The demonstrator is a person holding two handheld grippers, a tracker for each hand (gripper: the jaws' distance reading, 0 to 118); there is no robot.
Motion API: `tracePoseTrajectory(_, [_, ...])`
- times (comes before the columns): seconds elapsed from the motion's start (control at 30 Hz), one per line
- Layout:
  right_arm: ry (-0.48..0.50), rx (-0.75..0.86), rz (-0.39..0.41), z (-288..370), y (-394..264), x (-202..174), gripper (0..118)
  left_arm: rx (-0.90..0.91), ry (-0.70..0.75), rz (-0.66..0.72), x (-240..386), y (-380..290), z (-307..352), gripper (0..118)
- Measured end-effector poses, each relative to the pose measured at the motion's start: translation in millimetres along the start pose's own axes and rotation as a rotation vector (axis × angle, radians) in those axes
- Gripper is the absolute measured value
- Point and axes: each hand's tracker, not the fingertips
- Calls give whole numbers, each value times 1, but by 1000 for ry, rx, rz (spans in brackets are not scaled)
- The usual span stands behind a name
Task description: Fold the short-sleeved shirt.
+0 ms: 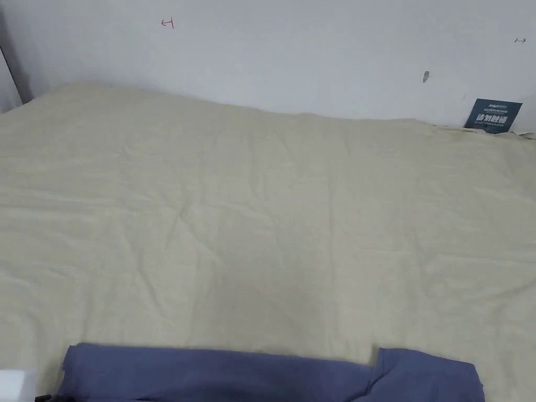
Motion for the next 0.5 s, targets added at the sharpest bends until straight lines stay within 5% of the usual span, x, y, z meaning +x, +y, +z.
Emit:
tracePoseTrajectory(0.3, [-23,39,-12,-2,-5,-4,5,4,21,-37,8,-2,-6,0])
tracePoseTrajectory(0.47, [-36,92,-7,19,-5,-10,19,17,34,-53,-1,0,-3,2])
tracePoseTrajectory(0.5, [-46,109,-2,29,-4,-13,31,34,41,-53,0,1,3,10])
